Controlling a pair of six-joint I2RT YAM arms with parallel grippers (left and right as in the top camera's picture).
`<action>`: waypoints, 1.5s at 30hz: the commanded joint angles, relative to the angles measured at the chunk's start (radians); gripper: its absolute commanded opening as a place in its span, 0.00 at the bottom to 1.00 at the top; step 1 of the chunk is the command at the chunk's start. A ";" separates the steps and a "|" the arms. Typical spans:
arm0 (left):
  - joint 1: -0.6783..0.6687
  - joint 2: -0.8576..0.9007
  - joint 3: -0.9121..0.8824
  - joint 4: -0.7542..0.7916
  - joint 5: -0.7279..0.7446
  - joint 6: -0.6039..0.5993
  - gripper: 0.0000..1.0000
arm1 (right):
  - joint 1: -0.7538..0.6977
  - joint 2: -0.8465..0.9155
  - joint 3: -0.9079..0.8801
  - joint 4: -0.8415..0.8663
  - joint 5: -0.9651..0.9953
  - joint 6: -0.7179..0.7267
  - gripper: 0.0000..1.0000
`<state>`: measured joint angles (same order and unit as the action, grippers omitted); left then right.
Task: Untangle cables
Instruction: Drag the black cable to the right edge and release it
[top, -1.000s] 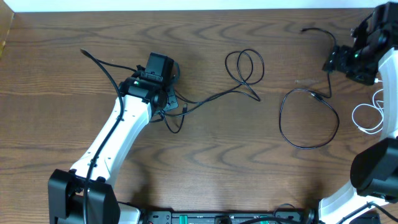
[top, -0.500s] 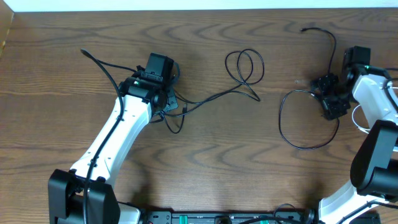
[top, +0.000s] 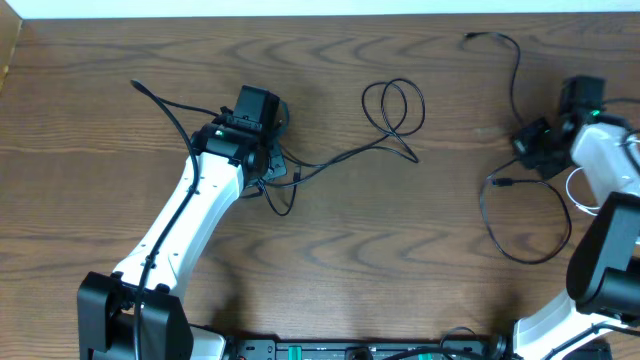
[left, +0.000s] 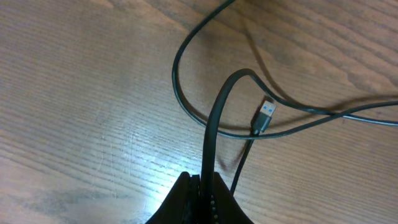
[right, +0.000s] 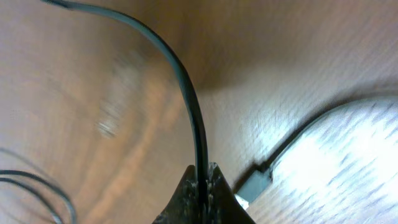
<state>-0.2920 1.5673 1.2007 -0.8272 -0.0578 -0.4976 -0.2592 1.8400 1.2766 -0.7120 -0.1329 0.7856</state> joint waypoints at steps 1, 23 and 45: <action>0.000 0.002 -0.006 -0.002 -0.002 -0.005 0.08 | -0.070 -0.059 0.213 -0.116 0.098 -0.232 0.01; 0.000 0.002 -0.006 0.001 -0.002 -0.006 0.08 | -0.323 -0.065 0.611 -0.363 0.434 -0.338 0.27; 0.000 0.002 -0.006 -0.002 -0.002 -0.006 0.08 | -0.026 -0.065 -0.005 -0.112 -0.111 -0.534 0.81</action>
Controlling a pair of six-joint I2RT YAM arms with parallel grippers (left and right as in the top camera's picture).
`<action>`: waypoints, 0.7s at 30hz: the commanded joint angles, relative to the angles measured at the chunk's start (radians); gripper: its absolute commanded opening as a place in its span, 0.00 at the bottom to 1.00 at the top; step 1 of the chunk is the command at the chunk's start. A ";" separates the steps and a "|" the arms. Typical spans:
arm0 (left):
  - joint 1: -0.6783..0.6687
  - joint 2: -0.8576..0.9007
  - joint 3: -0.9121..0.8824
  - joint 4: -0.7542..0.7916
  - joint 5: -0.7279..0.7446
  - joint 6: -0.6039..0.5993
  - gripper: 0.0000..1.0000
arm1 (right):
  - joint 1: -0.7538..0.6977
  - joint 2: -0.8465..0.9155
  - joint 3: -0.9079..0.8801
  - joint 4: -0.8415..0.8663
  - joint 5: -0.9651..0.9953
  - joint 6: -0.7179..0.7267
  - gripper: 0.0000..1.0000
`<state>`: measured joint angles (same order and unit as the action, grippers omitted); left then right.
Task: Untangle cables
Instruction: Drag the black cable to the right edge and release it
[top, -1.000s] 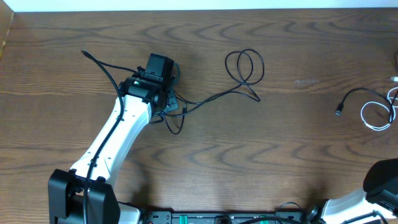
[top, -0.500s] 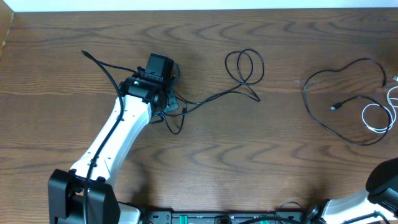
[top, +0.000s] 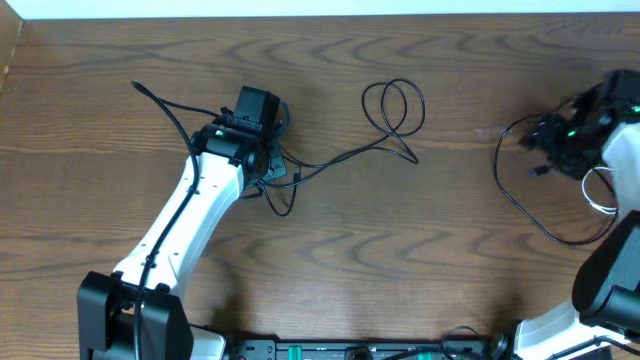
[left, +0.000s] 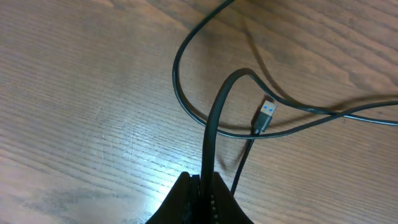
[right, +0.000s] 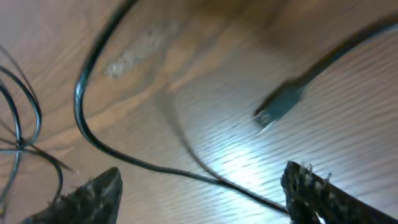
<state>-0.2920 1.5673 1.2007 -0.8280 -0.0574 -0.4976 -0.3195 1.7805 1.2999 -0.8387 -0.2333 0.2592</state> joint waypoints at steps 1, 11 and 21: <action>0.000 0.002 -0.006 -0.002 -0.002 -0.006 0.08 | 0.057 -0.006 -0.043 0.018 -0.013 -0.023 0.83; 0.000 0.002 -0.006 -0.002 -0.001 -0.006 0.08 | 0.177 -0.006 -0.287 0.436 0.085 -0.055 0.51; 0.000 0.002 -0.006 -0.001 0.005 -0.006 0.08 | 0.067 -0.171 0.125 0.124 0.489 -0.055 0.01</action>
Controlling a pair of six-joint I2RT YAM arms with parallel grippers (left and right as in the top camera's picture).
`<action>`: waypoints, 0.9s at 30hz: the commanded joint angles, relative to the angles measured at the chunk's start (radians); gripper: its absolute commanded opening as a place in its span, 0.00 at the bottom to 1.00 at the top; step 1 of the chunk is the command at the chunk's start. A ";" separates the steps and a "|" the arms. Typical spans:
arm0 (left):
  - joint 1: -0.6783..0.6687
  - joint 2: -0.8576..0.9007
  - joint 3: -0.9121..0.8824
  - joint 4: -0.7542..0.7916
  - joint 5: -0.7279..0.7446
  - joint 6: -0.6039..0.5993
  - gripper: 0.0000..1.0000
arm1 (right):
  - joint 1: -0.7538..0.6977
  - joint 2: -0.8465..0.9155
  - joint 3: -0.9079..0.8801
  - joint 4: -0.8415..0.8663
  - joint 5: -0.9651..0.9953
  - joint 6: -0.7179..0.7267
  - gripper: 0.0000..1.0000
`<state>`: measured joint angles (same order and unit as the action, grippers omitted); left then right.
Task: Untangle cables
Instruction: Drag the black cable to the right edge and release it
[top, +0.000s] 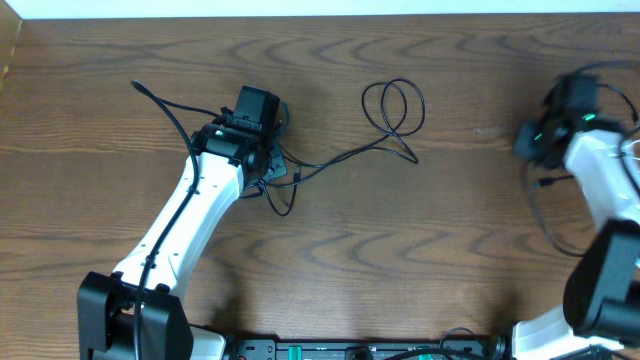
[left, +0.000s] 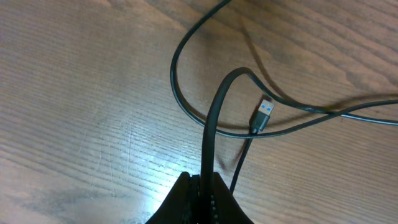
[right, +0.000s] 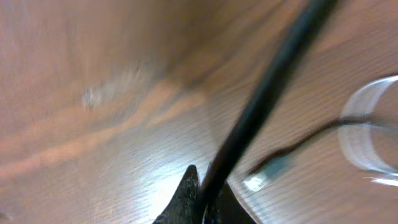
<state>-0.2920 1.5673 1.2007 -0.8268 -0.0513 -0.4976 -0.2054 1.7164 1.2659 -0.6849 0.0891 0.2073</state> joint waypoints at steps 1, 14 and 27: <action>0.000 0.002 -0.006 -0.002 -0.001 -0.006 0.08 | -0.060 -0.116 0.194 -0.043 0.185 -0.003 0.01; 0.000 0.002 -0.006 -0.003 0.000 -0.006 0.08 | -0.372 -0.079 0.348 0.019 0.457 0.068 0.03; 0.000 0.002 -0.006 -0.003 -0.001 -0.005 0.08 | -0.393 0.143 0.348 0.000 0.166 0.065 0.55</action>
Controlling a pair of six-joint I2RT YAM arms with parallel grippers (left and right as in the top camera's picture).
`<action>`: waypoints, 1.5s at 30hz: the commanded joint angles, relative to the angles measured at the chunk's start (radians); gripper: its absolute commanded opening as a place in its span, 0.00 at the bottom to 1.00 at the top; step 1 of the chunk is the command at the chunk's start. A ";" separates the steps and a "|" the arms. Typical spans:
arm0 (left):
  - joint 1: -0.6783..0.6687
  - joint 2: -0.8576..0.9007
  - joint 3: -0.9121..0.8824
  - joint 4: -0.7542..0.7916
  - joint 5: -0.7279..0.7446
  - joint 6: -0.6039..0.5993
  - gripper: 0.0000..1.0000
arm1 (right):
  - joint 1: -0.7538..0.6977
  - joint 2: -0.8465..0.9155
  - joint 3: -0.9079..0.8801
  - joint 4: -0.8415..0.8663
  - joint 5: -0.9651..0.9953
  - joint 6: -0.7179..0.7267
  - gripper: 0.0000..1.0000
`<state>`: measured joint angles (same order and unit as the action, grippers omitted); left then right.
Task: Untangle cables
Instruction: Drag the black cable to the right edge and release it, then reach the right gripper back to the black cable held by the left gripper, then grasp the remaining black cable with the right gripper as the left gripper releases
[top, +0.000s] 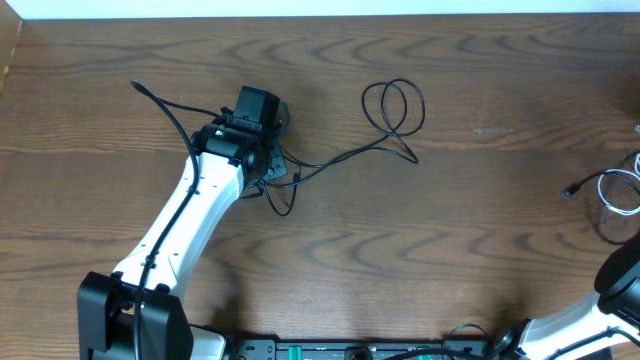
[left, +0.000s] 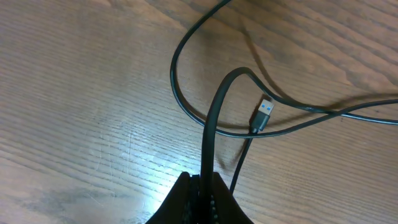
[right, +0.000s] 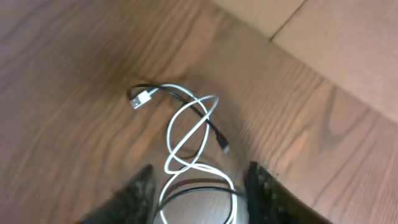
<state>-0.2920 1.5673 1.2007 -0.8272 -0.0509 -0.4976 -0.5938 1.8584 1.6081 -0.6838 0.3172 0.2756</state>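
Observation:
My left gripper (left: 203, 178) is shut on a thick black cable (left: 215, 112) just above the wood. A thin black cable (left: 176, 87) curves round it, with a USB plug (left: 264, 116) lying beside it. Overhead, that gripper (top: 265, 160) sits left of centre; the thin cable runs right to a double loop (top: 395, 105). My right gripper (right: 199, 199) stands open over a white cable coil (right: 193, 140) with a black cable (right: 205, 121) threaded through it. Overhead, the coil (top: 618, 190) lies at the right edge; the right gripper itself is out of that view.
One black cable end (top: 137, 86) lies at the far left. A small plug (top: 568, 191) points left from the coil. The table edge (right: 273, 38) runs close behind the coil, with a lighter floor beyond. My right arm's base (top: 620, 285) fills the lower right corner.
My right gripper was shut on a black cable near the right side; now it is open, out of the overhead view, above the white coil. The black cable lies at the table's right edge.
My right gripper was shut on the long black cable at the right. Then it stood open over that cable, then shut on it again farther up. Now it is open, and the cable is gathered by the white coil. The left gripper kept its cable throughout.

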 joint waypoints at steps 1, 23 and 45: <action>0.000 0.002 -0.006 -0.002 -0.001 -0.005 0.08 | -0.004 0.001 0.006 -0.008 -0.077 -0.003 0.61; 0.000 0.002 -0.006 -0.011 -0.002 -0.005 0.08 | 0.592 0.001 -0.042 -0.282 -0.710 -0.431 0.92; 0.000 0.002 -0.006 -0.025 -0.002 -0.005 0.08 | 0.897 -0.257 -0.197 -0.013 -0.085 -0.333 0.01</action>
<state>-0.2920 1.5677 1.2007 -0.8482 -0.0505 -0.4976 0.3538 1.7752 1.2995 -0.7033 0.1089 -0.1650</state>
